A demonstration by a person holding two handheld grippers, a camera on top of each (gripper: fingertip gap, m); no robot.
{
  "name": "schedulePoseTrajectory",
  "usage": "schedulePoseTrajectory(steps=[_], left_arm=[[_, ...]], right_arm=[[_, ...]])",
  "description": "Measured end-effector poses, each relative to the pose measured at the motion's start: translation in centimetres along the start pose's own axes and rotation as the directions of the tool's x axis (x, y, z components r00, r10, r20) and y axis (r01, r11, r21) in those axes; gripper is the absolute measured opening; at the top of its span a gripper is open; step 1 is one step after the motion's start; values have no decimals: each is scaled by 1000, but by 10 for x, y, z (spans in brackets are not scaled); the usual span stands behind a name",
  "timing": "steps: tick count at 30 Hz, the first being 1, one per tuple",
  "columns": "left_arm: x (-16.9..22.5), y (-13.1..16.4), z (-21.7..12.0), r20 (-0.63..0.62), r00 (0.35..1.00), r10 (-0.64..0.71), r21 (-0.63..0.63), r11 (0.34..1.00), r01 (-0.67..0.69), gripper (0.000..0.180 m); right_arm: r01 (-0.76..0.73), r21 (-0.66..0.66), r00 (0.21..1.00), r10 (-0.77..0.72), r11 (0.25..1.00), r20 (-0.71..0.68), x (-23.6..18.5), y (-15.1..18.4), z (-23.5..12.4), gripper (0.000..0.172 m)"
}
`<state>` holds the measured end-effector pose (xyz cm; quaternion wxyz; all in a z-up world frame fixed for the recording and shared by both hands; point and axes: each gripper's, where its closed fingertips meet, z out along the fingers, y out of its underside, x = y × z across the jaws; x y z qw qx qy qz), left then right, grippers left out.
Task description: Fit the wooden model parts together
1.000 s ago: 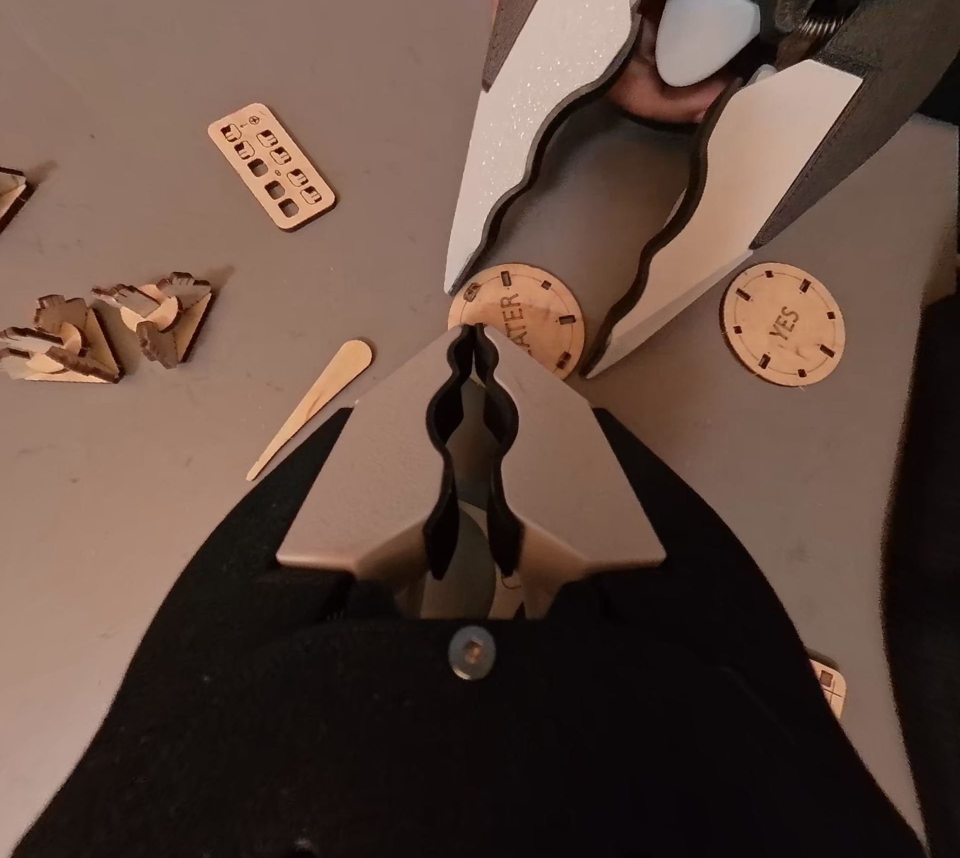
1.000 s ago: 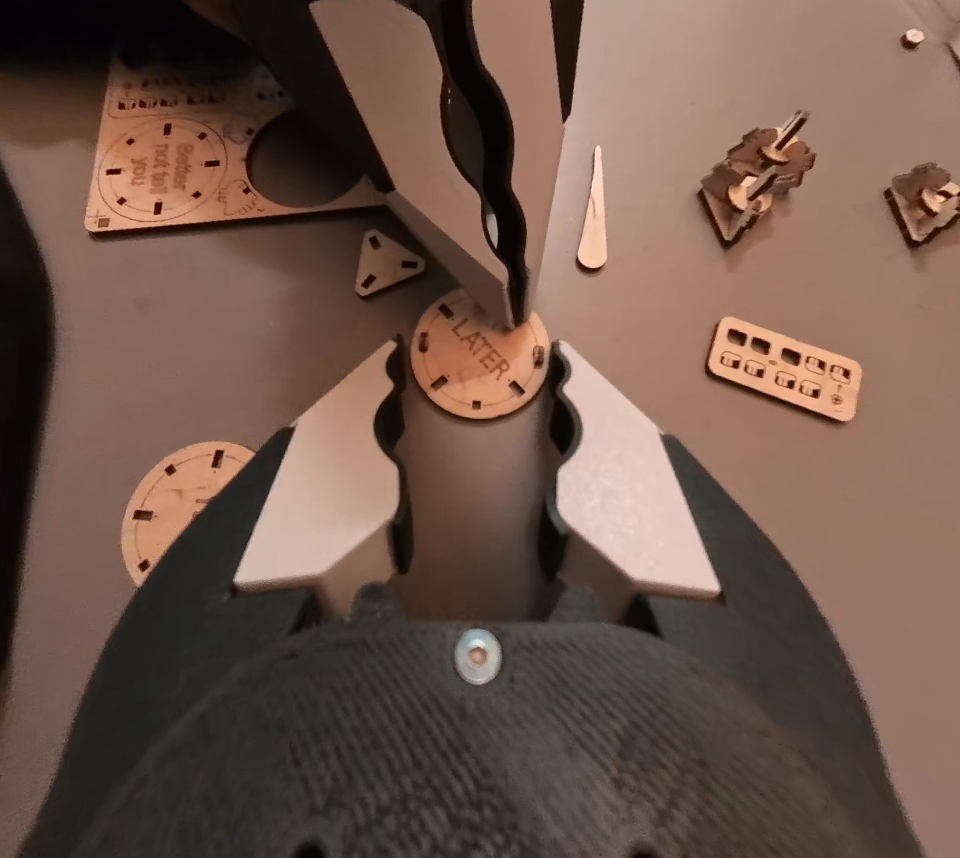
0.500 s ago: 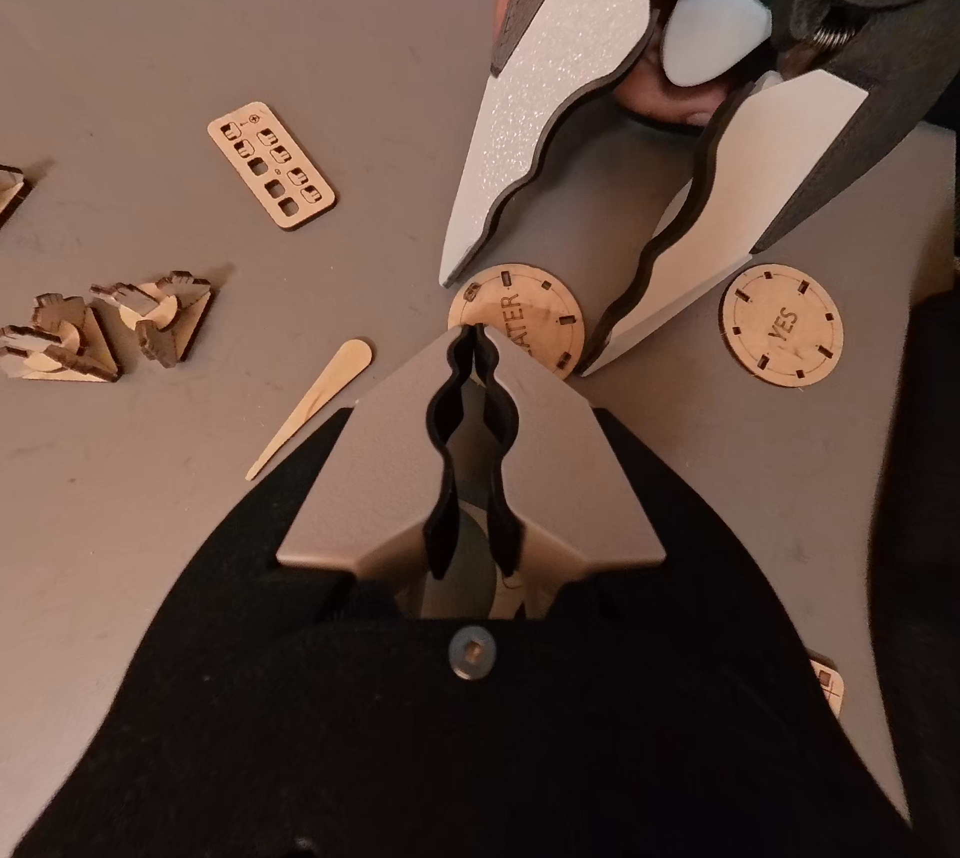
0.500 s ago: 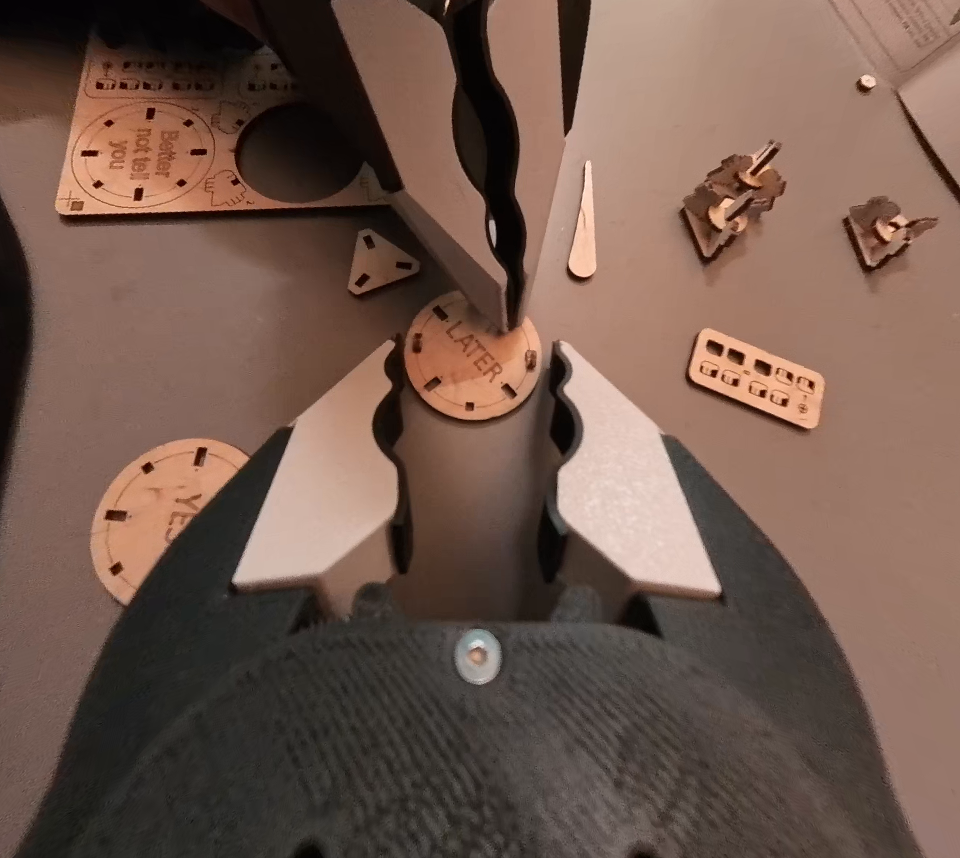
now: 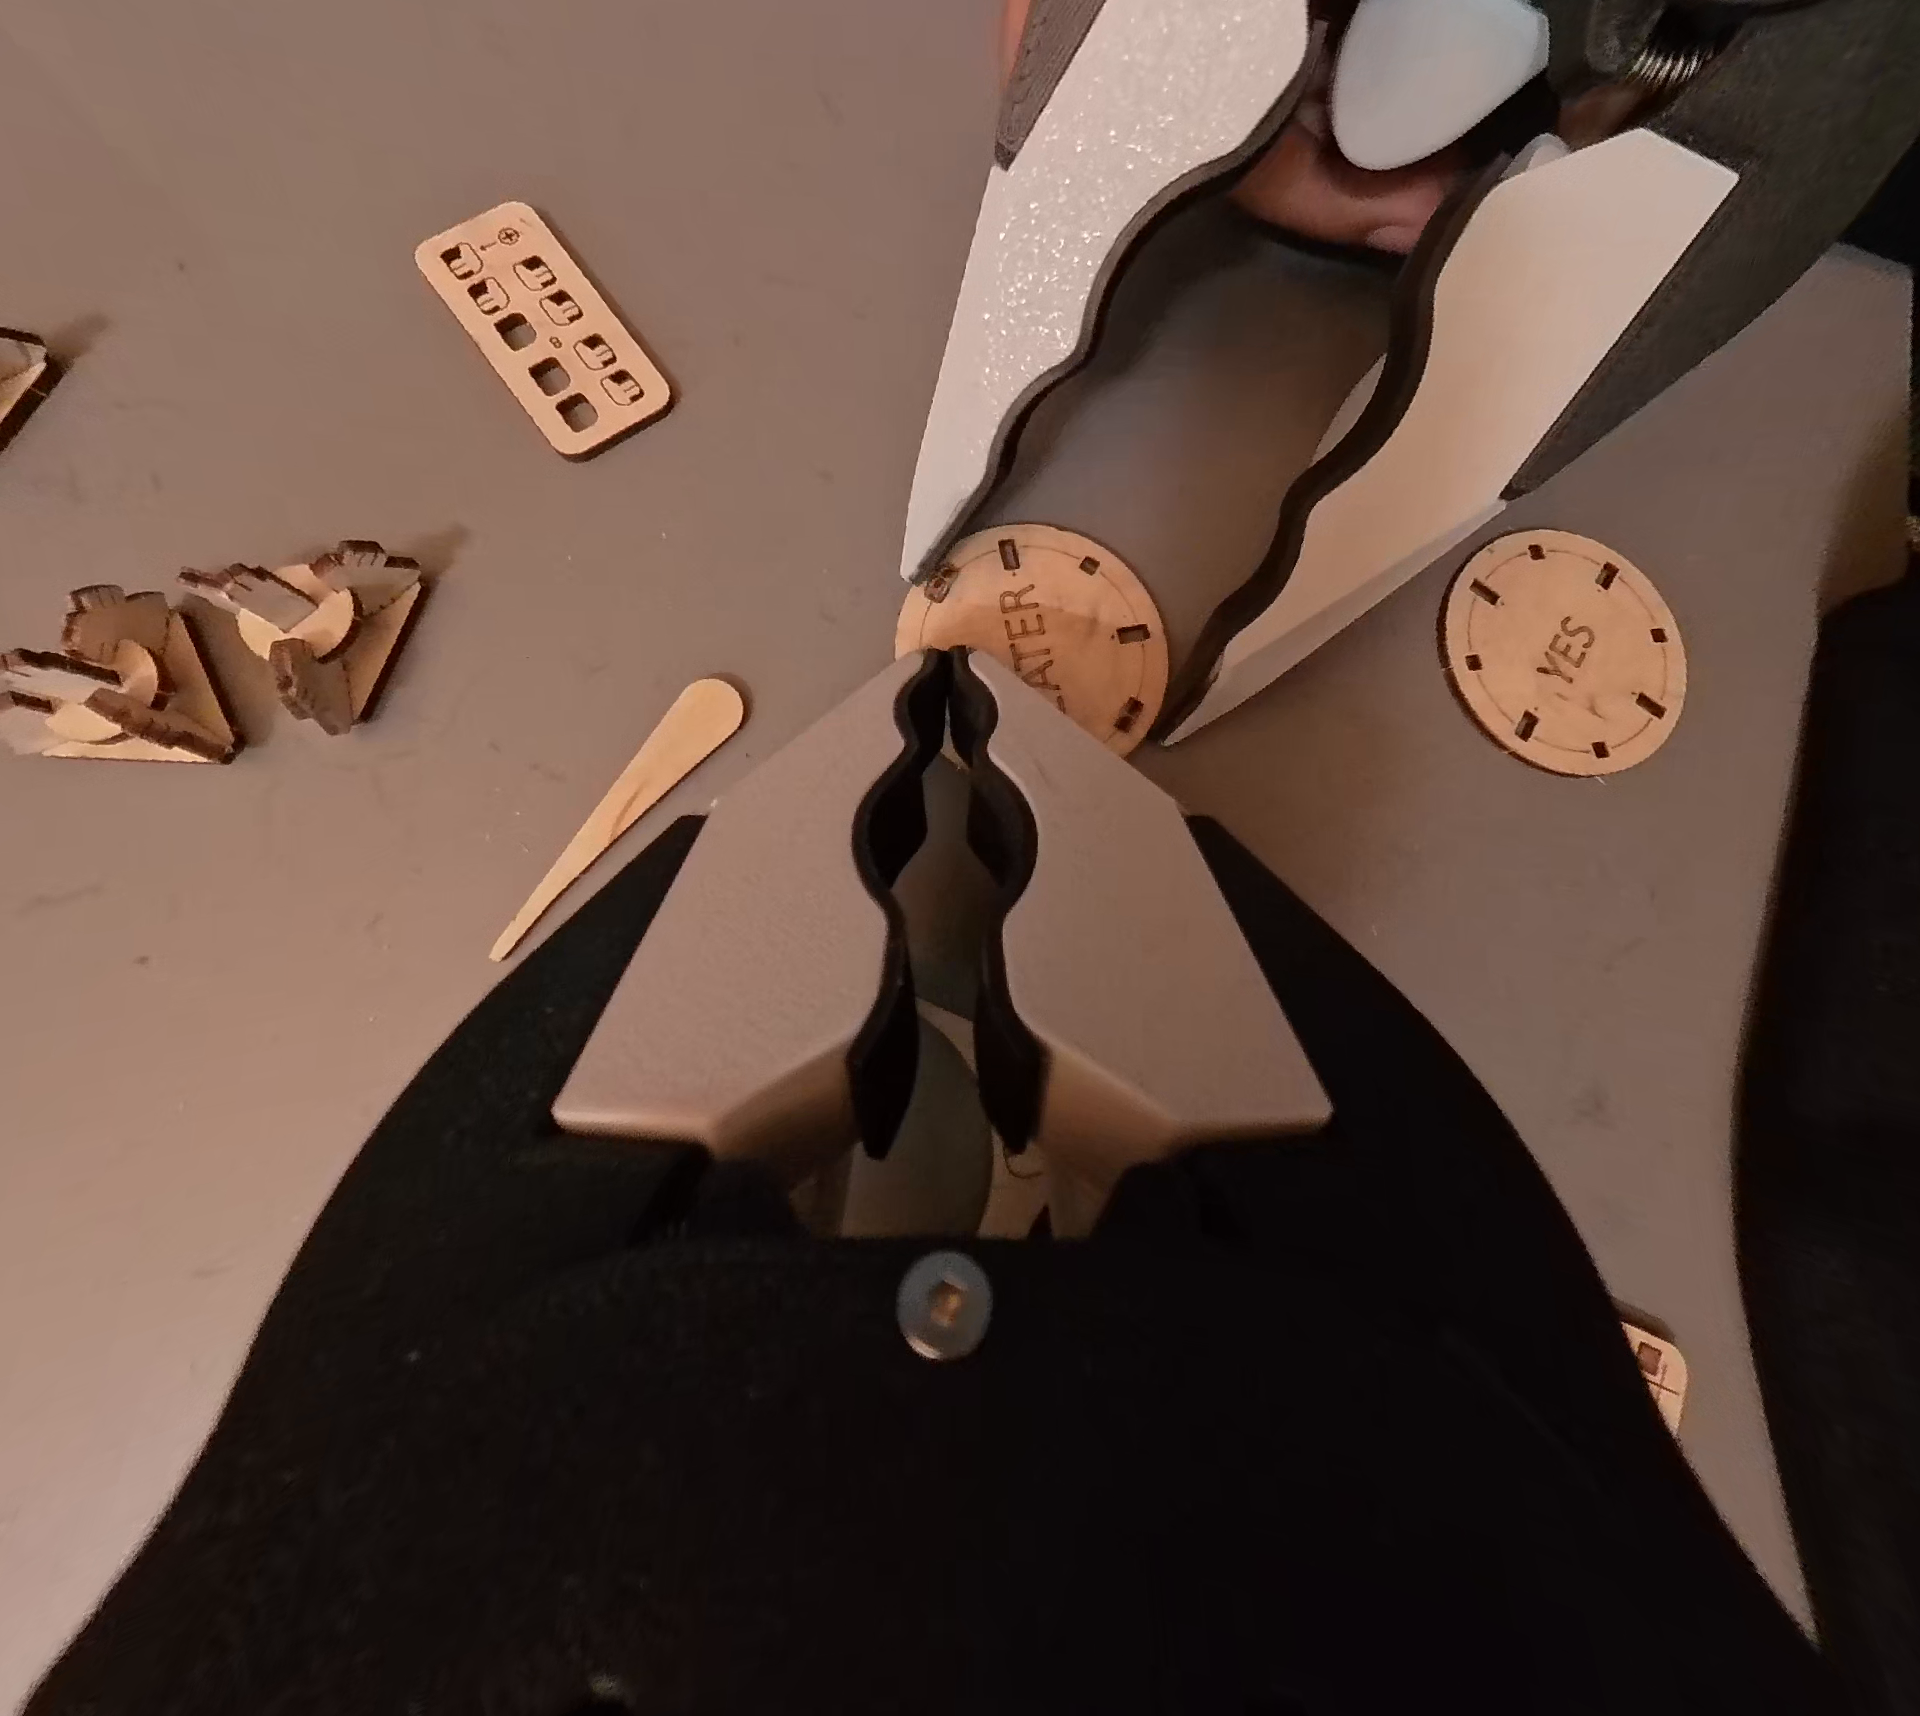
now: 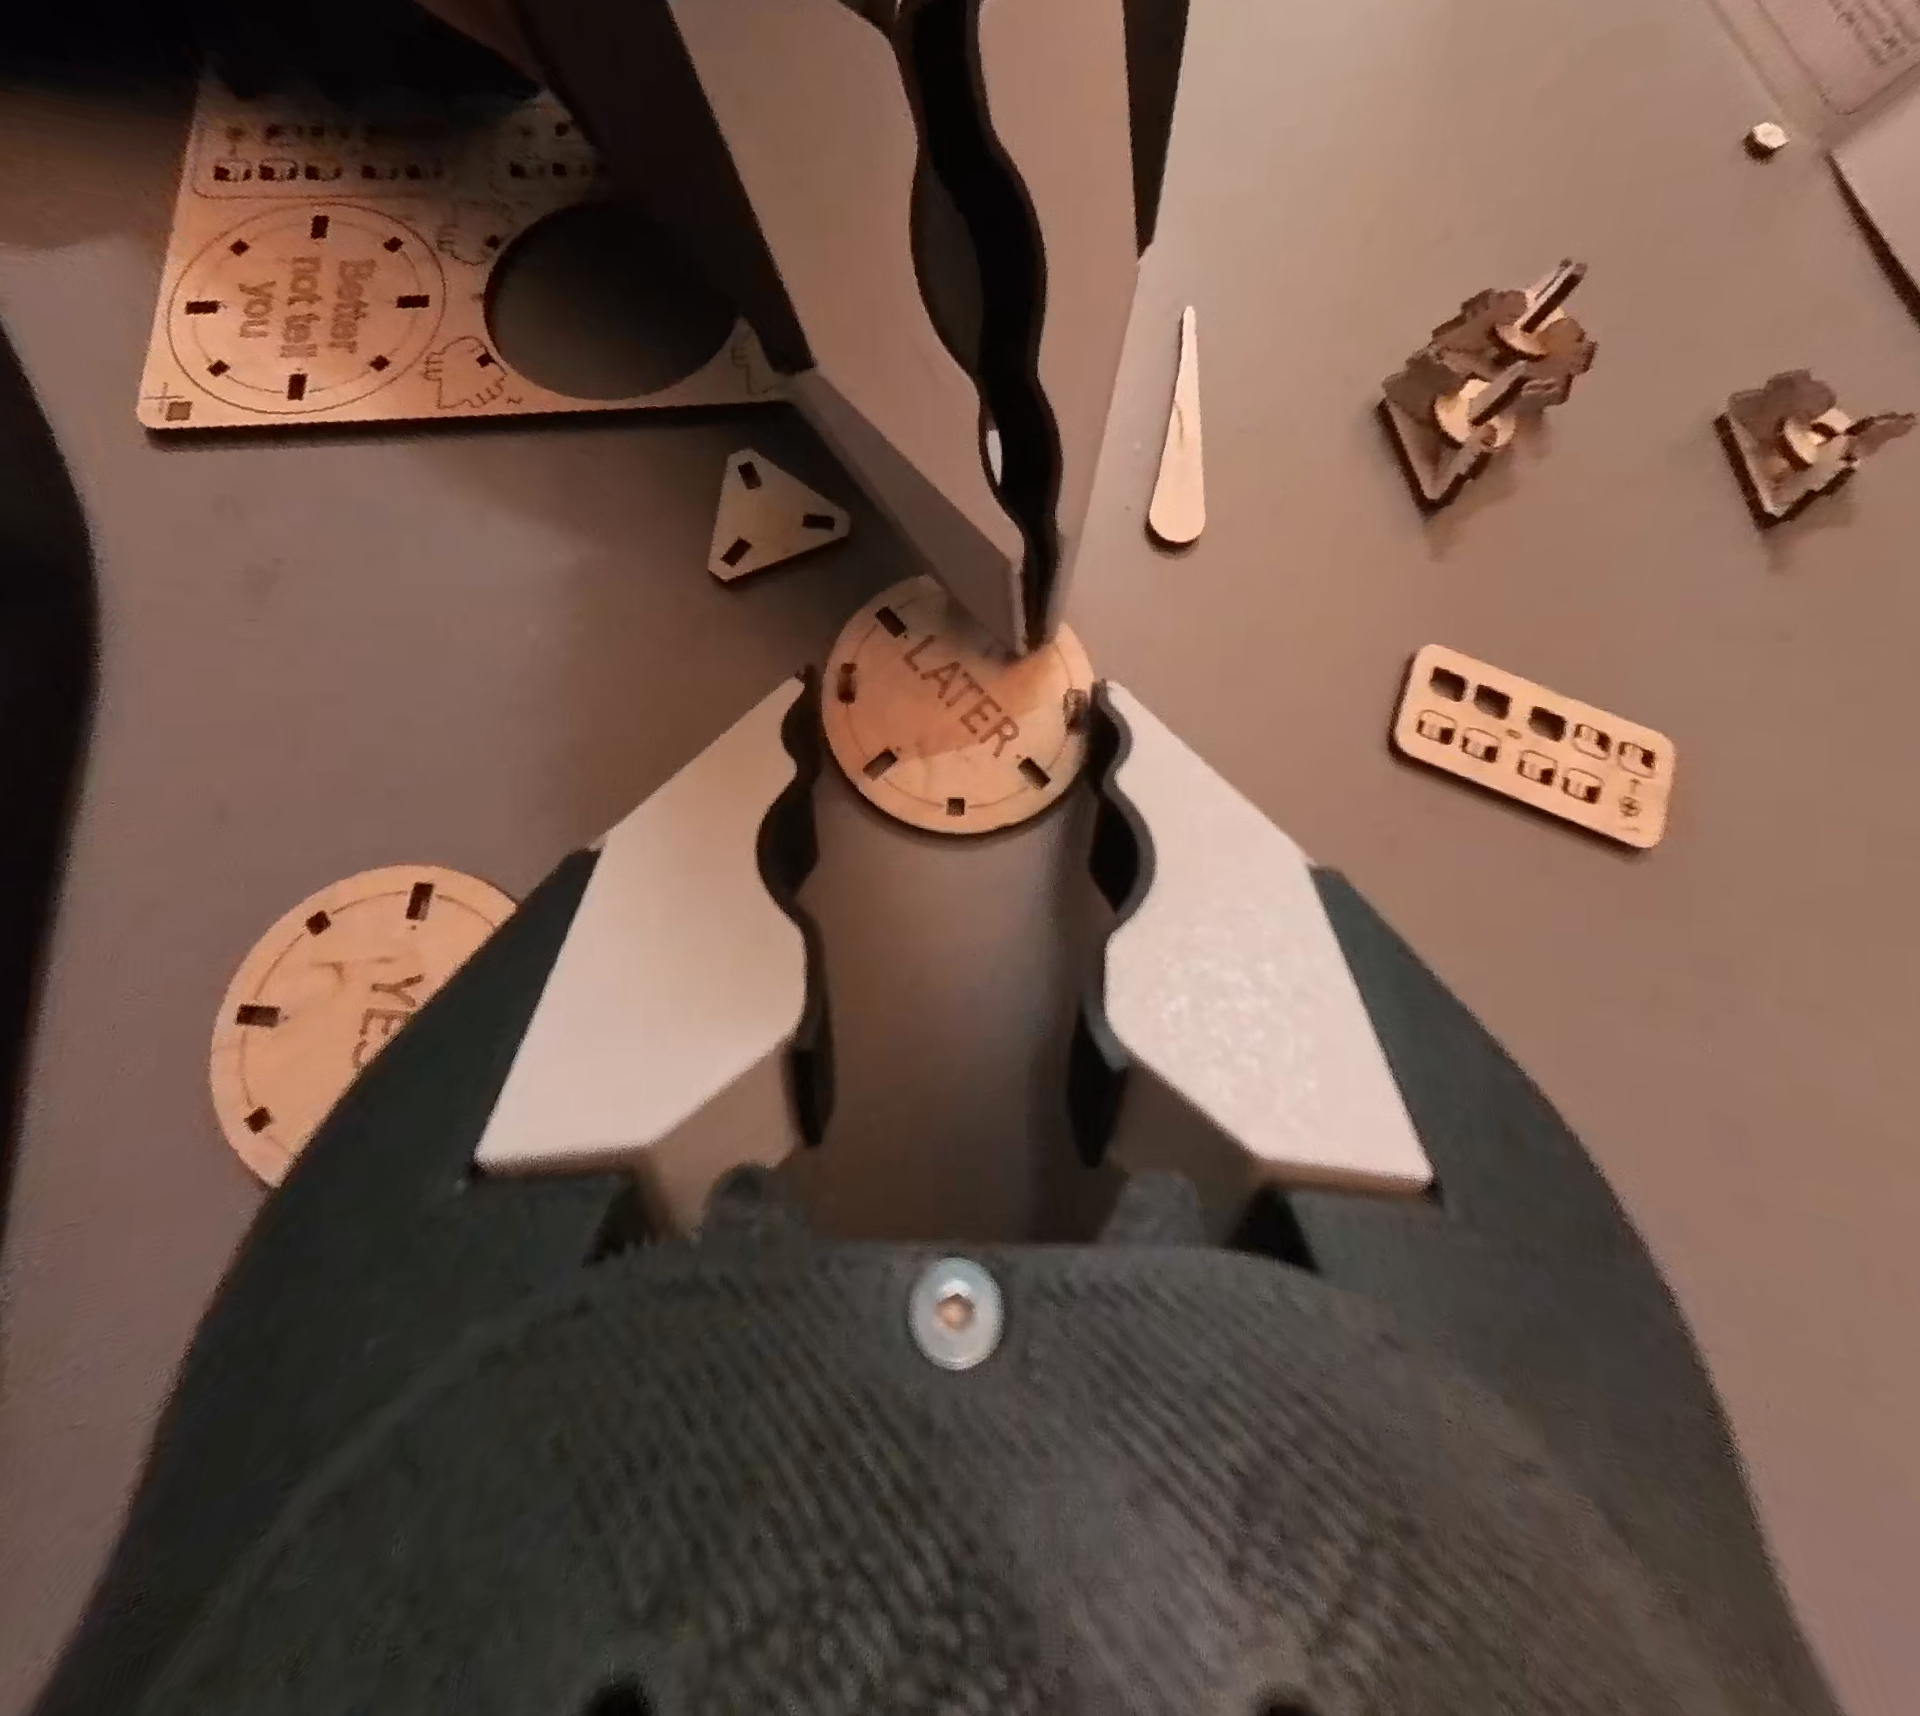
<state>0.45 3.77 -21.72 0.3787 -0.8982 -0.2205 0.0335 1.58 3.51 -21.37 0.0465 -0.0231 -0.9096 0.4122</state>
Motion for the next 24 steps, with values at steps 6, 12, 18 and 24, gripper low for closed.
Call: schedulePoseTrajectory(steps=[6,12,18,24], left_arm=[[0,0,0,-1,1000,-1,0,1000,1,1],[0,0,0,-4,1000,-8,1,1000,8,1],[0,0,0,-6,1000,-10,1,1000,10,1],[0,0,0,-5,1000,-9,1,1000,9,1]], right_arm=[[2,0,1000,-2,1000,1,0,0,0,49],[-6,0,1000,6,1000,2,-1,0,0,49],[3,-5,1000,-3,1000,4,-1,1,0,48],[12,0,1000,-12,1000,15,-1,1,-1,48]])
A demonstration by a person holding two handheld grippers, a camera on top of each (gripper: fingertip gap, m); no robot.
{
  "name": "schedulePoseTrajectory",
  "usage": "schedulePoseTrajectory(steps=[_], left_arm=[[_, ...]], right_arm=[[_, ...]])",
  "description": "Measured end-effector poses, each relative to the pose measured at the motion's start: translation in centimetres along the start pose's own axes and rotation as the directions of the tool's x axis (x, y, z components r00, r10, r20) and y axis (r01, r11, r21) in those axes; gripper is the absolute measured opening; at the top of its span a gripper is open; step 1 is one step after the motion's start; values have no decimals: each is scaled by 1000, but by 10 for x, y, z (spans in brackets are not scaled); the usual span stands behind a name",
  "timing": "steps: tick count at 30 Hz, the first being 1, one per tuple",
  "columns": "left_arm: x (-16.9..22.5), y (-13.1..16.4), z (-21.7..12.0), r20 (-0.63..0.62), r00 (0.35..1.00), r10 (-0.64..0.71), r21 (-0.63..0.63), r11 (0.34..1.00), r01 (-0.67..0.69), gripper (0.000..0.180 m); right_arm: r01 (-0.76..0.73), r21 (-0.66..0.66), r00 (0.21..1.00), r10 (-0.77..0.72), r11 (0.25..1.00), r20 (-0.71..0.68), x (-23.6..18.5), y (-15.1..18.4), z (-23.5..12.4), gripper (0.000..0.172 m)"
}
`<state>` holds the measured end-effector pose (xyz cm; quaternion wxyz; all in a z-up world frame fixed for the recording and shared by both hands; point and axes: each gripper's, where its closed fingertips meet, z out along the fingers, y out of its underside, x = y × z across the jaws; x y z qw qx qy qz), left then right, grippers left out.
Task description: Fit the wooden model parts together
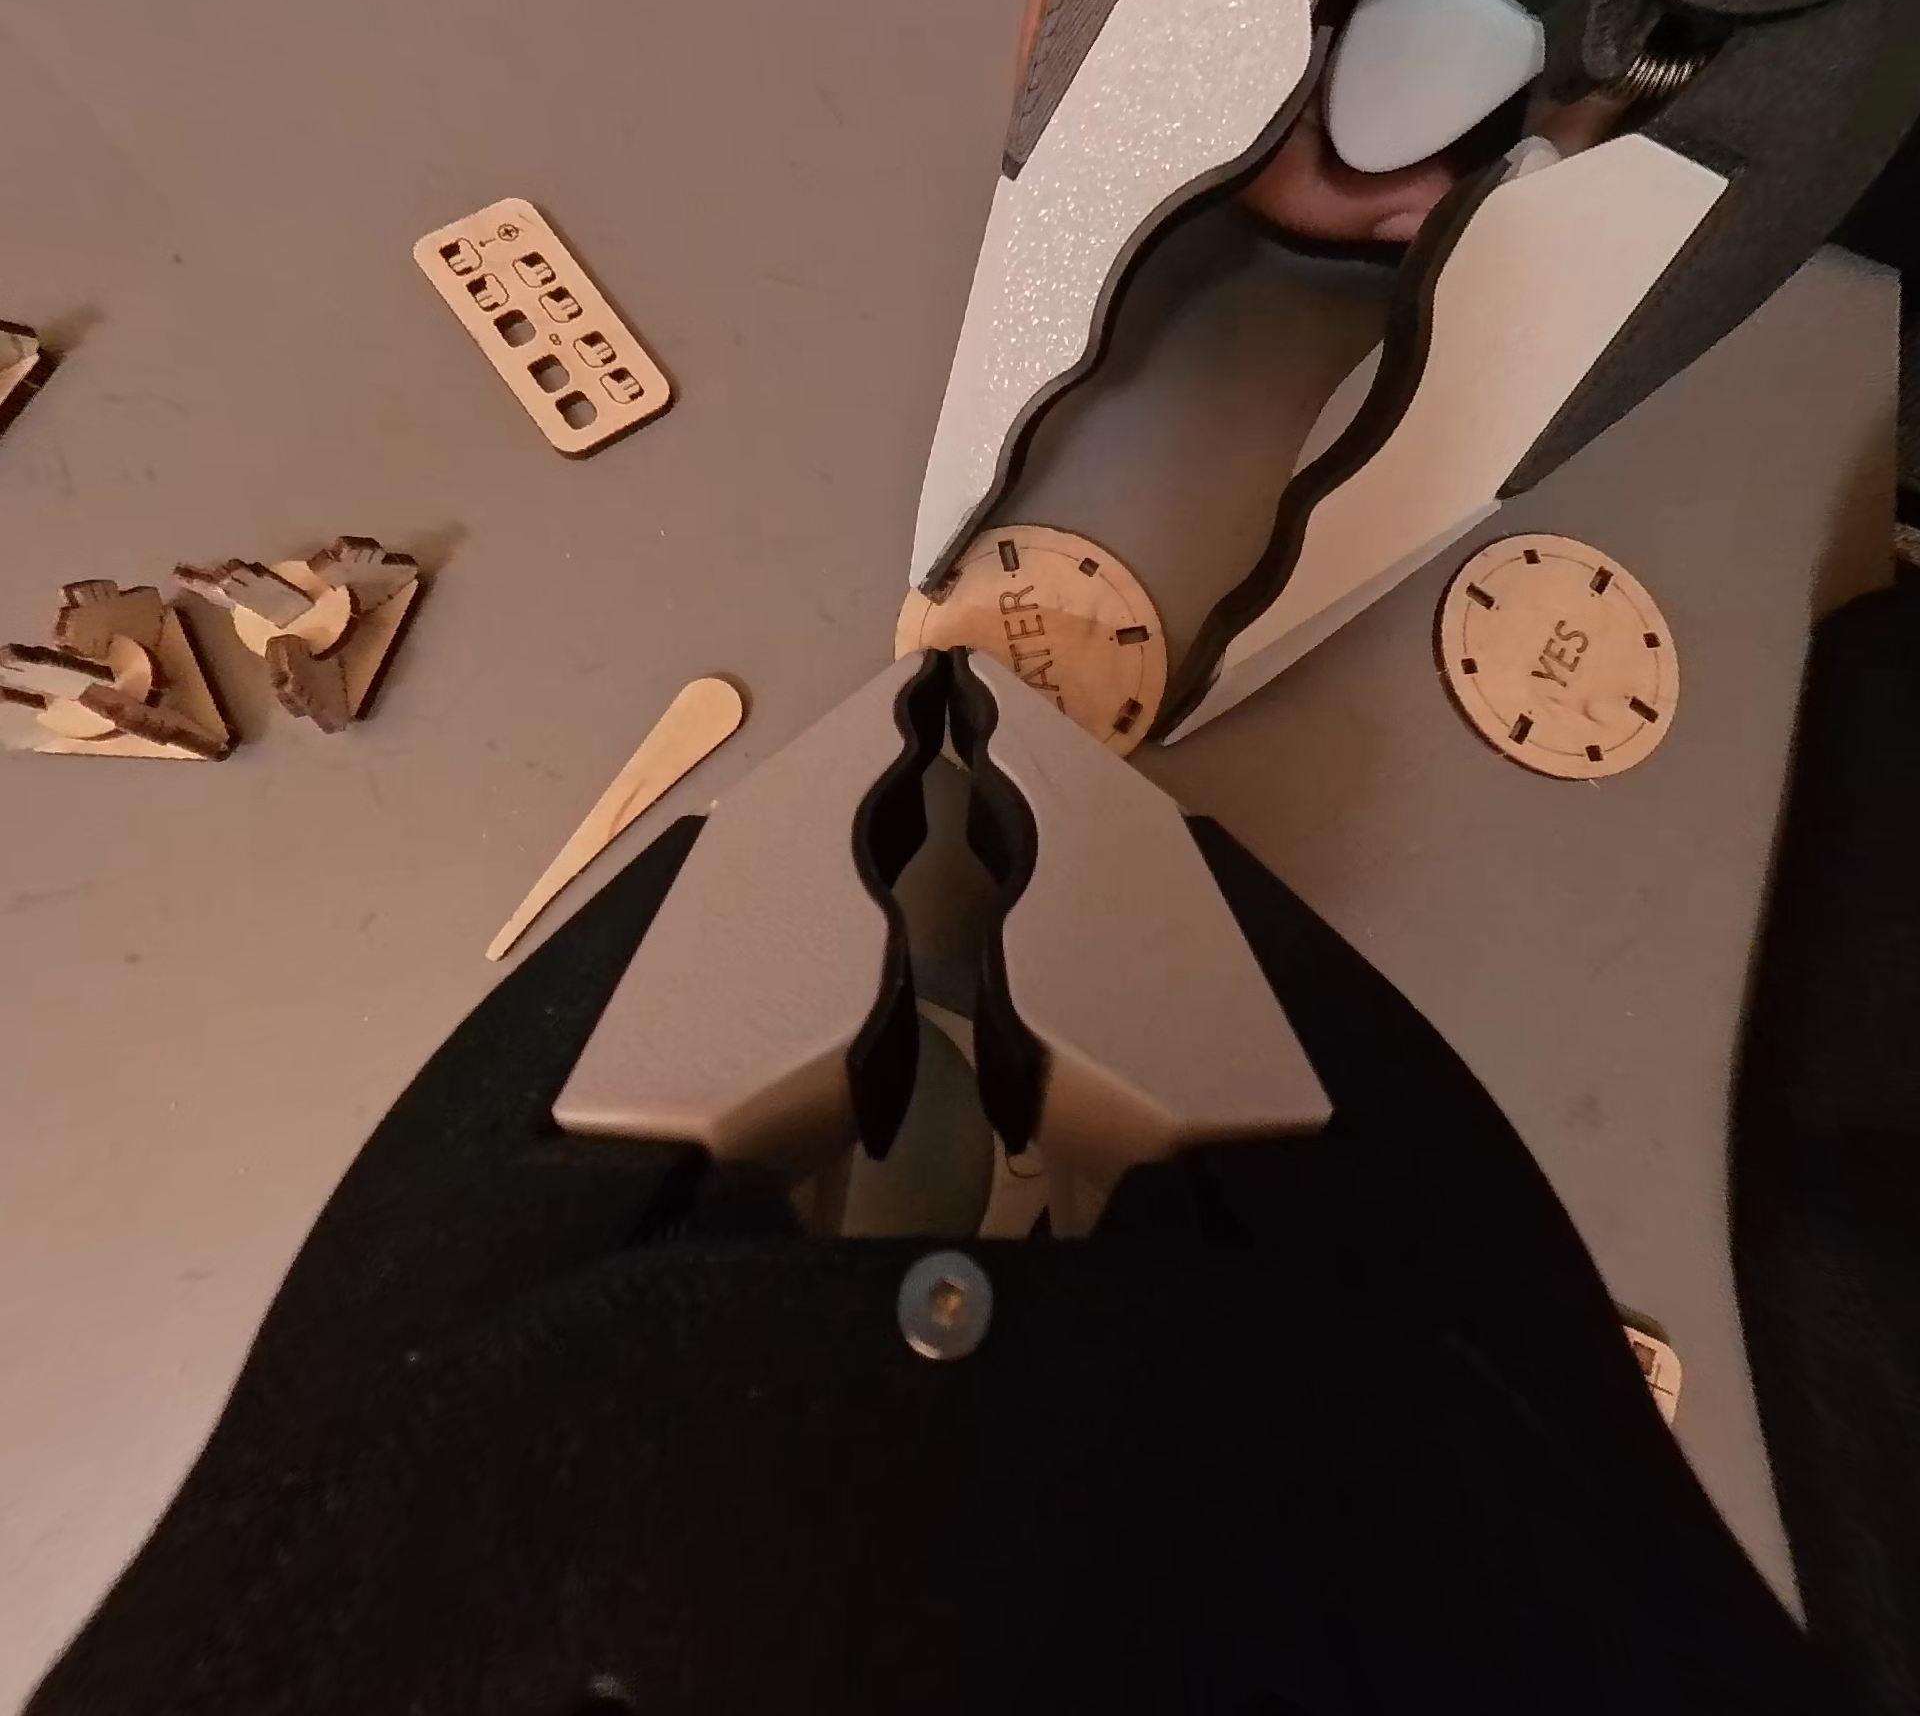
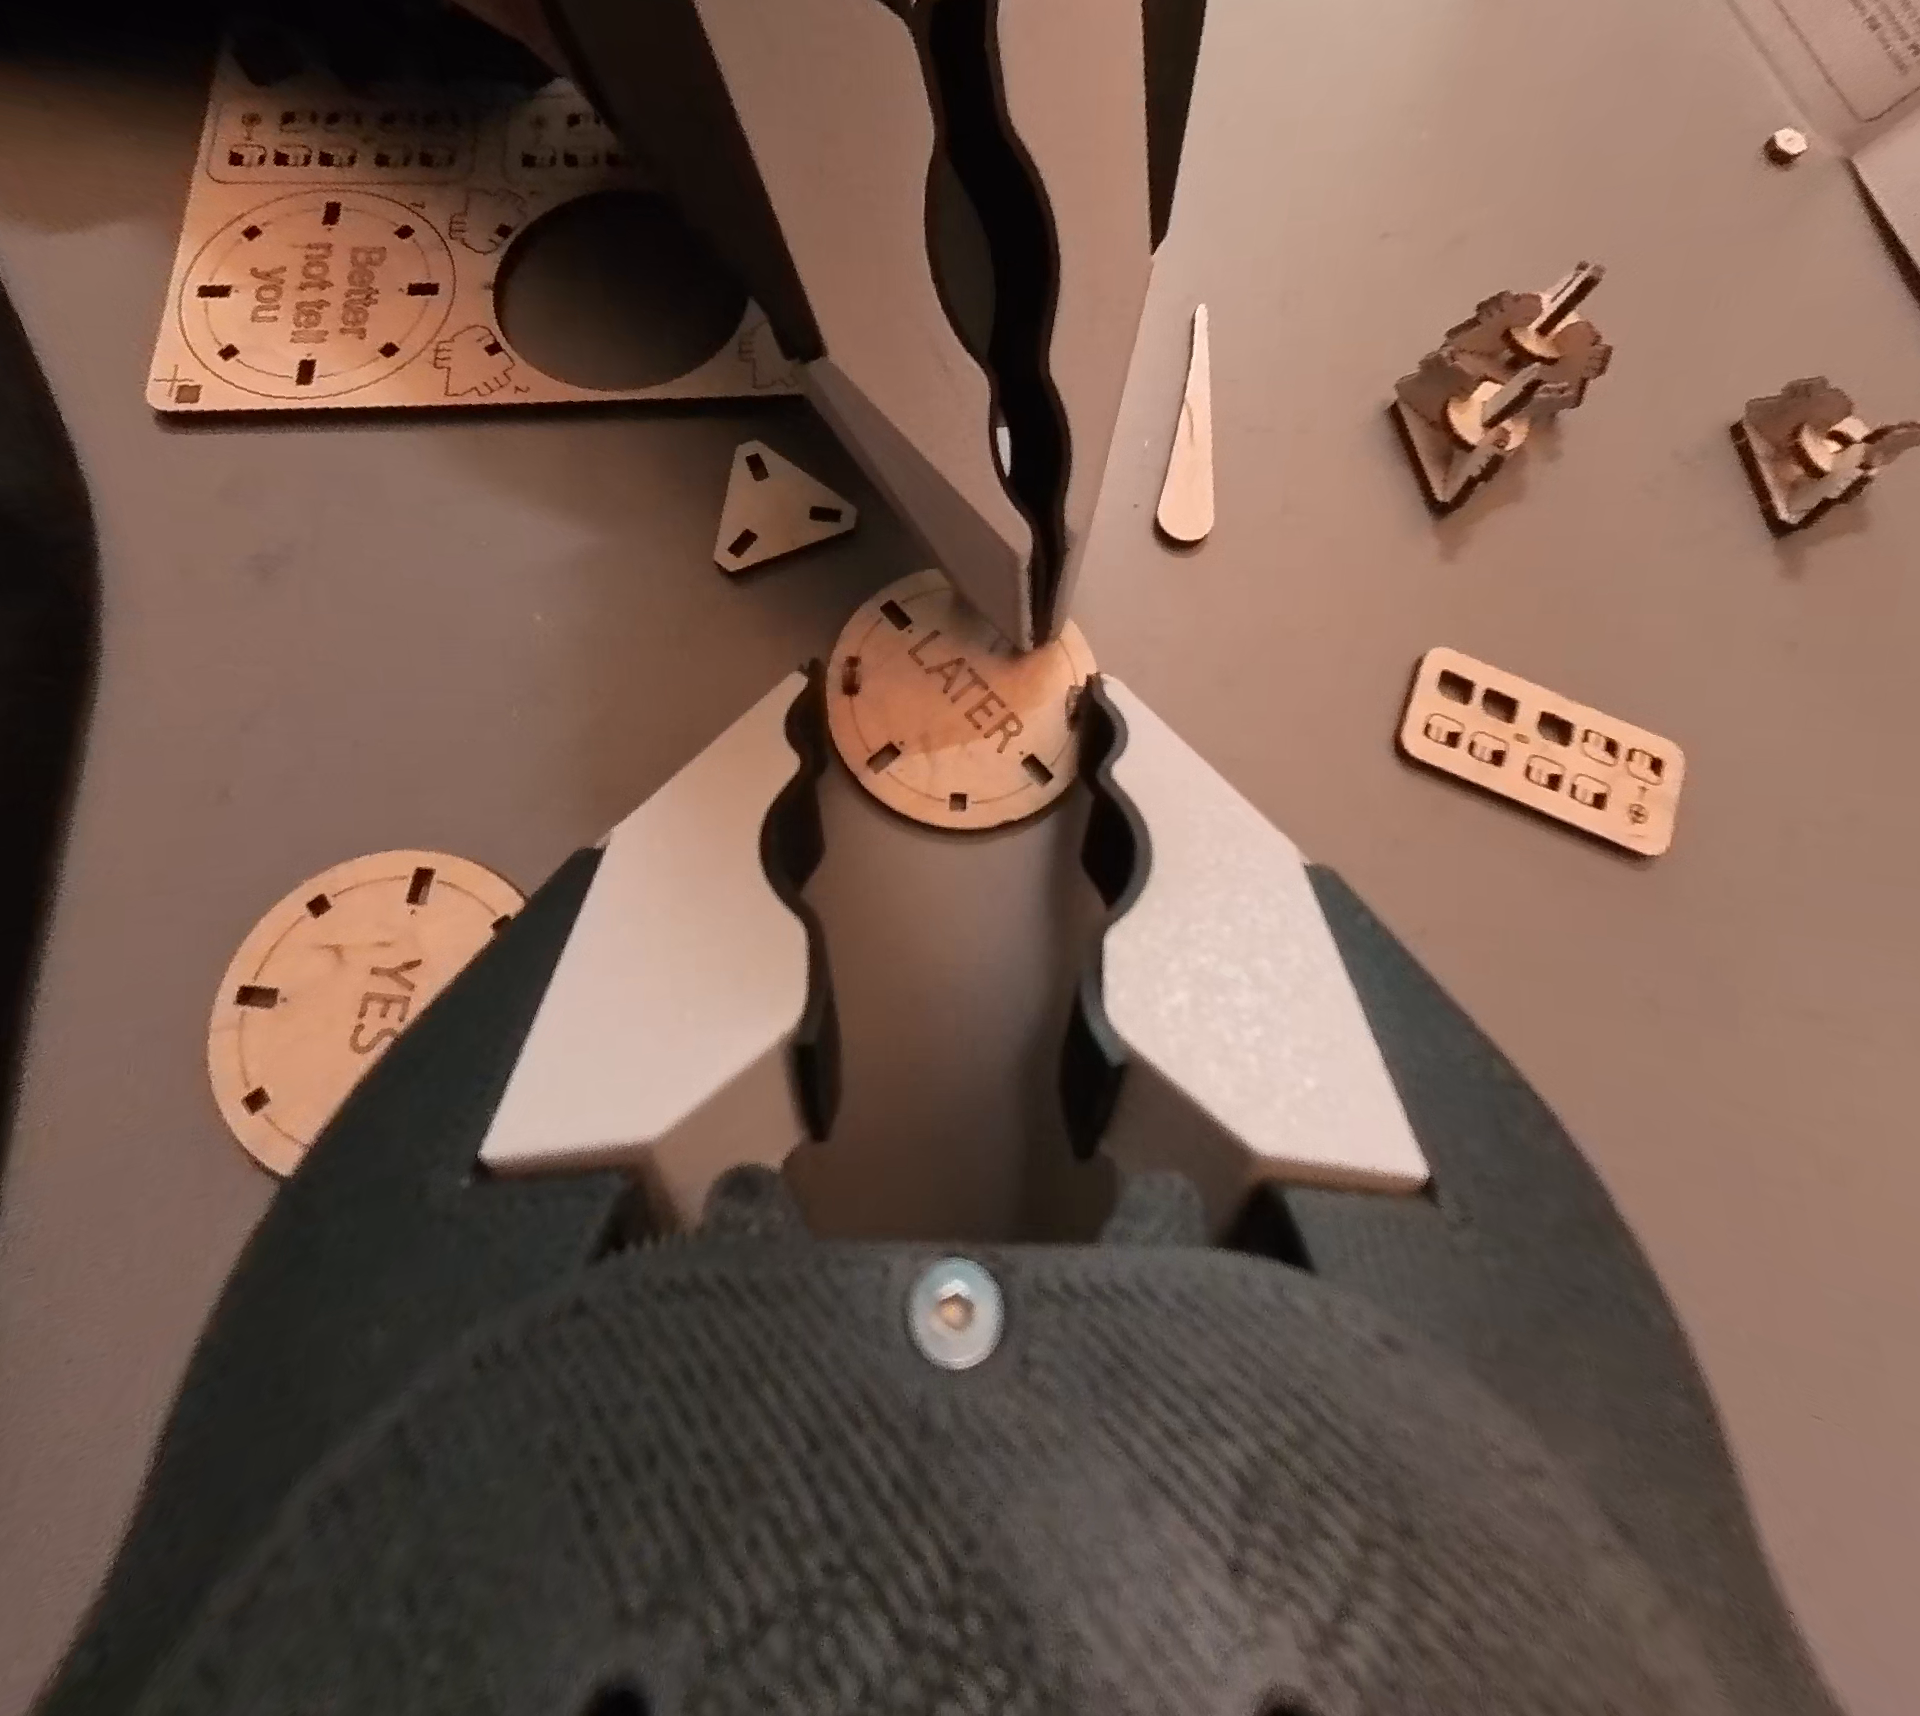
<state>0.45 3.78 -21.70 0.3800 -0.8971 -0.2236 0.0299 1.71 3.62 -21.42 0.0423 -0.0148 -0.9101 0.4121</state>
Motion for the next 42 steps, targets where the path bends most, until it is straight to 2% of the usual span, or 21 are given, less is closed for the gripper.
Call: schedulePoseTrajectory(steps=[8,12,19,22,25,27,31,36,38,42], left_arm=[[0,0,0,0,1000,1,0,1000,-1,1],[0,0,0,1,1000,3,-1,1000,-3,1],[0,0,0,1,1000,3,-1,1000,-3,1],[0,0,0,2,1000,4,-1,1000,-4,1],[0,0,0,4,1000,5,-1,1000,-5,1],[0,0,0,2,1000,3,0,1000,-3,1],[0,0,0,4,1000,6,-1,1000,-6,1],[0,0,0,6,1000,3,-1,1000,-3,1],[0,0,0,6,1000,3,-1,1000,-3,1],[0,0,0,4,1000,2,0,1000,-2,1]], right_arm=[[-8,4,1000,8,1000,-8,0,-1,0,48],[-44,2,999,44,999,-16,6,1,-2,60],[11,77,1000,-12,997,10,1,-8,-11,46],[-11,157,998,22,988,-66,17,-21,-20,1],[-84,191,993,97,978,-61,26,-26,-23,0],[-114,142,991,122,983,-48,25,-18,-16,0],[-69,48,993,73,996,-92,25,-8,-6,0],[-98,105,990,108,990,-93,27,-19,-11,0],[-127,28,990,129,991,-62,23,-5,-4,0],[-156,98,984,163,983,-78,31,-15,-14,0]])
